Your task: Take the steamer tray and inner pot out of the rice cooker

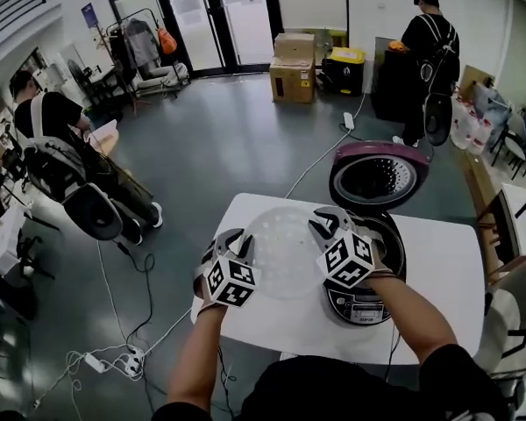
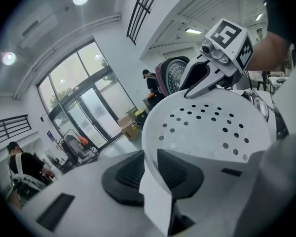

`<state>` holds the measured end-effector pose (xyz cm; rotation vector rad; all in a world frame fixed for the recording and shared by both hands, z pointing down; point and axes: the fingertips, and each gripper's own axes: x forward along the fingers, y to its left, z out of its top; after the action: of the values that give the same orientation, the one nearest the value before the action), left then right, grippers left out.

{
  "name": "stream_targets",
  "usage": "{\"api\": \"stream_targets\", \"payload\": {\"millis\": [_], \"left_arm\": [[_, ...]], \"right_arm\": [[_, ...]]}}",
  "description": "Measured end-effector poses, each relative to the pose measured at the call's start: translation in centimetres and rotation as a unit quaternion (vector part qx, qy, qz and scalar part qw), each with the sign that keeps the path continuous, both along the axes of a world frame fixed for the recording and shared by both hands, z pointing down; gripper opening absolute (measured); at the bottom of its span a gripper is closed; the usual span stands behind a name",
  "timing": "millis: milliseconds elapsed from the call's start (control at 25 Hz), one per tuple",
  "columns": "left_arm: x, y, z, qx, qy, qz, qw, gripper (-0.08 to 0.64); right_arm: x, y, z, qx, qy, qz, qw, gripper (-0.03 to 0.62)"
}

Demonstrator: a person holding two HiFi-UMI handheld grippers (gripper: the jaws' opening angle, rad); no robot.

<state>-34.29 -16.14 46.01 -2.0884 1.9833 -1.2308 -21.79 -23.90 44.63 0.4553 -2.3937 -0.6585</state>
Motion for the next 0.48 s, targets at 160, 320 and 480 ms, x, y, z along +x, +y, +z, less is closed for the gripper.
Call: {"api": "stream_targets", "payload": {"millis": [160,320,480], "left_arm": [[-4.7,4.0,1.7,-0.009,0.013,-0.034,0.9993,0.083],[-8.0,6.8,3.1,-0.016,0.02,-0.057,0.9981,0.08],[-10.6,8.5,4.8,-0.026,0.029,-0.079,0.9961,0.078]], "right_arm": [[-5.1,3.4,1.6,-0.002,0.009,-0.025,1.0,0.08],[-8.9,5.6,3.3,-0.015,0.023,-0.038,0.999,0.08],[-11.6,7.1,4.7,-0.039,0.025,-0.045,0.998,0.078]]}}
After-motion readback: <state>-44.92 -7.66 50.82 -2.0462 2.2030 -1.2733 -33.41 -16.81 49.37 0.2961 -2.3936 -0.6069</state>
